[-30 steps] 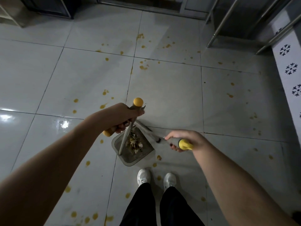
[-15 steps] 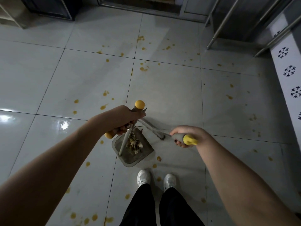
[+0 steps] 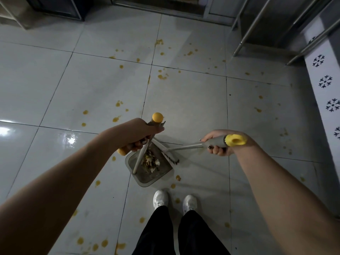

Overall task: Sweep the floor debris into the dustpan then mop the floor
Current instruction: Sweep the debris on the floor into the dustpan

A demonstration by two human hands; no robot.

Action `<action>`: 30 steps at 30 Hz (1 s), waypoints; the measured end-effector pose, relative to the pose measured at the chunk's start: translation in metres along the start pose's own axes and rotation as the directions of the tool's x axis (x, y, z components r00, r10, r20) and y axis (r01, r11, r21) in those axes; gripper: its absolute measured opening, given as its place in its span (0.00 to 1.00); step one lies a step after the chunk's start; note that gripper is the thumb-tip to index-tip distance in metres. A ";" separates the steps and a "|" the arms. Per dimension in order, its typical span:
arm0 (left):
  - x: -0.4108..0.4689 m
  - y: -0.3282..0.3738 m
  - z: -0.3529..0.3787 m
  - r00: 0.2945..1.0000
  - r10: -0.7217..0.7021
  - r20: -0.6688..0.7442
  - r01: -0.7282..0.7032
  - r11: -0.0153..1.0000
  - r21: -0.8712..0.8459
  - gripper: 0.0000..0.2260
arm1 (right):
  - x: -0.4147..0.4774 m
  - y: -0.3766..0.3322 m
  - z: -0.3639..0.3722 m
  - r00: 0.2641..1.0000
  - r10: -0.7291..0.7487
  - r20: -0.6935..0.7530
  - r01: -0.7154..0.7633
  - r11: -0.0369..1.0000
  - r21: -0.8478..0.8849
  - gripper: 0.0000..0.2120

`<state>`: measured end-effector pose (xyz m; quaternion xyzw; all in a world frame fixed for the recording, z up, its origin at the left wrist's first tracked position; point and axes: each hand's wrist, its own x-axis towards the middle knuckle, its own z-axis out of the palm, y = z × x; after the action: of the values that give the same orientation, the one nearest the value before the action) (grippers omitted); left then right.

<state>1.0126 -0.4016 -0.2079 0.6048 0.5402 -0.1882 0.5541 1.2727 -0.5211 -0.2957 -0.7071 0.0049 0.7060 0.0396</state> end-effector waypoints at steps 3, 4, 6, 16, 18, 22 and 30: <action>0.000 -0.001 0.001 1.000 0.001 -0.002 -0.001 1.000 0.000 0.24 | 0.007 0.000 0.010 1.000 0.017 -0.026 -0.019 0.999 -0.050 0.15; 0.001 -0.002 0.001 1.000 0.003 -0.001 -0.003 1.000 -0.002 0.24 | 0.011 0.001 0.015 0.999 0.025 -0.038 -0.028 0.997 -0.074 0.15; 0.001 -0.003 0.000 1.000 0.007 -0.001 -0.007 1.000 -0.008 0.24 | 0.018 0.000 0.022 0.998 0.039 -0.040 -0.043 0.994 -0.102 0.15; 0.003 -0.006 0.000 1.000 0.029 0.002 -0.029 1.000 -0.008 0.24 | 0.007 0.004 0.008 0.998 0.046 0.049 -0.046 0.999 -0.007 0.15; 0.003 -0.006 0.001 0.999 0.034 0.004 -0.034 0.999 -0.007 0.24 | 0.002 0.006 0.003 0.998 0.039 0.049 -0.040 0.999 0.022 0.15; 0.002 -0.003 0.002 0.999 0.038 -0.003 -0.038 0.999 0.001 0.24 | 0.003 0.004 0.014 0.999 0.032 0.006 -0.032 0.999 -0.003 0.20; -0.001 -0.011 0.002 1.000 0.012 -0.003 -0.012 1.000 -0.006 0.24 | 0.014 0.006 0.033 1.000 -0.021 -0.010 0.021 0.998 0.060 0.14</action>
<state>1.0035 -0.4060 -0.2129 0.6066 0.5382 -0.1823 0.5560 1.2398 -0.5243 -0.3102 -0.7089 0.0188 0.7017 0.0682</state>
